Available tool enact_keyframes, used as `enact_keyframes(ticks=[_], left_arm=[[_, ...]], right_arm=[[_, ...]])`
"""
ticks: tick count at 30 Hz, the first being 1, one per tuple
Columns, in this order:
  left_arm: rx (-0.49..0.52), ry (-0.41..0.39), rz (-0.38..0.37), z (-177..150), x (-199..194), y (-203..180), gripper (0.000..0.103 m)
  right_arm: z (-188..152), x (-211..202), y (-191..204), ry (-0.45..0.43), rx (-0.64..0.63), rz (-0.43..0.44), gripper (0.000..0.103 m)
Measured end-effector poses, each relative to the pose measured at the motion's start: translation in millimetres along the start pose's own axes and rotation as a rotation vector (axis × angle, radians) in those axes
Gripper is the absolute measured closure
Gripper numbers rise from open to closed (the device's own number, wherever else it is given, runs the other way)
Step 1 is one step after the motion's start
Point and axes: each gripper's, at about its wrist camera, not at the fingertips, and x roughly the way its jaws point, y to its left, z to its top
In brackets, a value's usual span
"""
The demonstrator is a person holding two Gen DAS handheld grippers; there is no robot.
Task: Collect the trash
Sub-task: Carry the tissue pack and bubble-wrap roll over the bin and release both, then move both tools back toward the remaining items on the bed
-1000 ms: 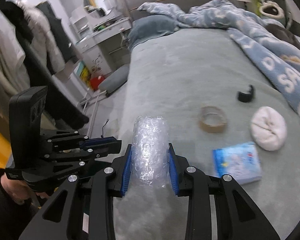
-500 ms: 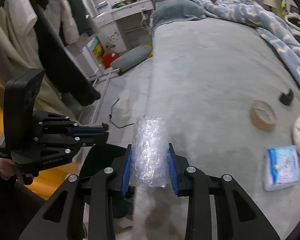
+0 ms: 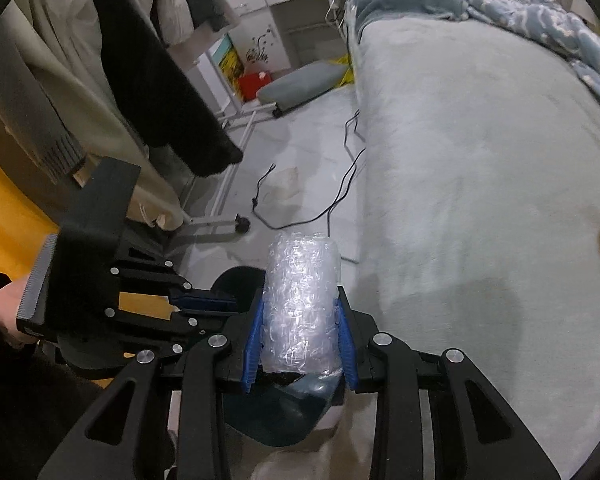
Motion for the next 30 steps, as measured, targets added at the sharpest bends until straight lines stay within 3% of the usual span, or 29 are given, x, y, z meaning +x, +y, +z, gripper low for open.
enact_keyframes(ticks=[2, 5, 10, 13, 14, 15, 17, 20, 30], left_arm=[[0.009, 0.033, 0.016, -8, 7, 6, 0.092], [-0.003, 0.081, -0.021, -19, 16, 13, 0.092], [0.003, 0.117, -0.065, -31, 25, 13, 0.090], [-0.007, 0.140, -0.051, -35, 30, 20, 0.088], [-0.010, 0.144, -0.051, -38, 30, 23, 0.075], [-0.008, 0.144, -0.047, -39, 29, 24, 0.053], [0.010, 0.114, -0.037, -39, 21, 26, 0.036], [-0.004, 0.068, -0.026, -37, 9, 34, 0.029], [-0.070, -0.057, 0.030, -26, -20, 55, 0.028]], right_arm=[[0, 10, 2, 0.027, 0.005, 0.005, 0.069], [-1, 24, 6, 0.063, 0.024, 0.022, 0.069], [1, 40, 16, 0.107, 0.011, 0.026, 0.069], [0, 52, 23, 0.137, -0.002, 0.021, 0.069], [-1, 57, 25, 0.150, -0.001, 0.020, 0.069], [-2, 60, 25, 0.158, -0.002, 0.013, 0.069], [-5, 69, 26, 0.180, -0.003, 0.003, 0.069], [-9, 81, 29, 0.211, -0.004, 0.003, 0.069], [-28, 119, 30, 0.318, -0.015, -0.017, 0.069]])
